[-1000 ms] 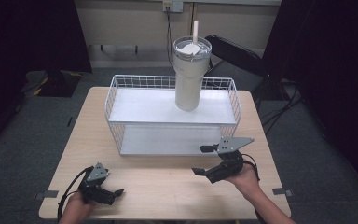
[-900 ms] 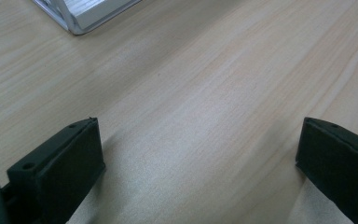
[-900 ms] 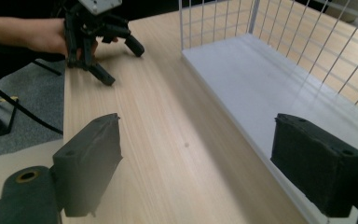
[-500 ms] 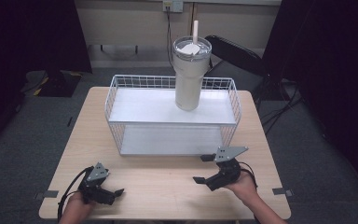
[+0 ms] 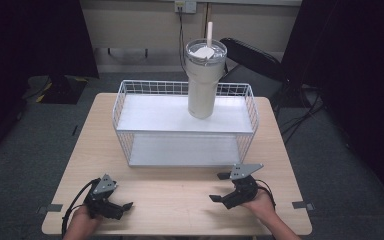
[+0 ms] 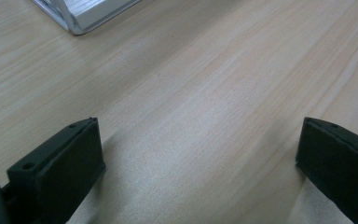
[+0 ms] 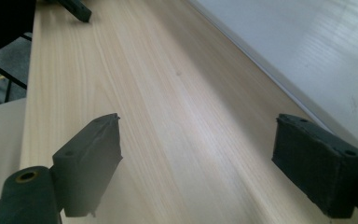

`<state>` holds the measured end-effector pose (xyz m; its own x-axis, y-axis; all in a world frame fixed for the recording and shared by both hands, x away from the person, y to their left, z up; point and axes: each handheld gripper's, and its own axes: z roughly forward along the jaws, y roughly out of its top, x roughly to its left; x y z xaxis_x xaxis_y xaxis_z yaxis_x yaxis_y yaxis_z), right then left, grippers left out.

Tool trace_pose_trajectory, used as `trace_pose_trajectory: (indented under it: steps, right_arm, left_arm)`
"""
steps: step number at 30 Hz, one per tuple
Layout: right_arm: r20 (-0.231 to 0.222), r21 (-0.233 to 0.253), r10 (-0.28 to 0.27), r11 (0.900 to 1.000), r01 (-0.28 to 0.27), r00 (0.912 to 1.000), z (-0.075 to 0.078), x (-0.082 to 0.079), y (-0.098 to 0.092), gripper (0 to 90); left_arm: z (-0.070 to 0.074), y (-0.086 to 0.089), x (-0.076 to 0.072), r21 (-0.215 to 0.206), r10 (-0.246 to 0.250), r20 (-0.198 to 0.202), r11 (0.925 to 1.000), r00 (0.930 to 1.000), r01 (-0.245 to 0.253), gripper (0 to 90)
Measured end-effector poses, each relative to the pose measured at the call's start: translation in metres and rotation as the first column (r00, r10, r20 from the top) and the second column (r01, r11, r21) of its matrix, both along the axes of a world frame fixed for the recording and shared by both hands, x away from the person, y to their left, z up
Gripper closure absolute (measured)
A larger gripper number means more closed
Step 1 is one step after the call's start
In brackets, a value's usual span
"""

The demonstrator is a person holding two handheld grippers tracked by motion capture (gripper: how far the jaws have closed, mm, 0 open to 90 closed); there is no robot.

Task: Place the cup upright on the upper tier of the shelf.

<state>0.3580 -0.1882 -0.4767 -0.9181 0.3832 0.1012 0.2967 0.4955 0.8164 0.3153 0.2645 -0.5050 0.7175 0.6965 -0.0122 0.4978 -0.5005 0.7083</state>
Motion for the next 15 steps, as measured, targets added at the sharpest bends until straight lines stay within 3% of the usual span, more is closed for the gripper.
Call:
trace_pose_trajectory:
  steps: [6, 15]
  right_arm:
    - [-0.006, -0.006, -0.011, 1.0, 0.011, 0.9999, -0.007, 0.0, -0.003, 14.9]
    - [-0.013, -0.059, -0.008, 0.998, 0.007, 0.9999, -0.021, -0.002, -0.001, 15.1]
  left_arm:
    - [0.0, 0.0, 0.0, 0.0, 0.0, 0.0, 1.0, 1.0, 0.0, 0.0]
    - [0.0, 0.0, 0.0, 0.0, 0.0, 0.0, 1.0, 1.0, 0.0, 0.0]
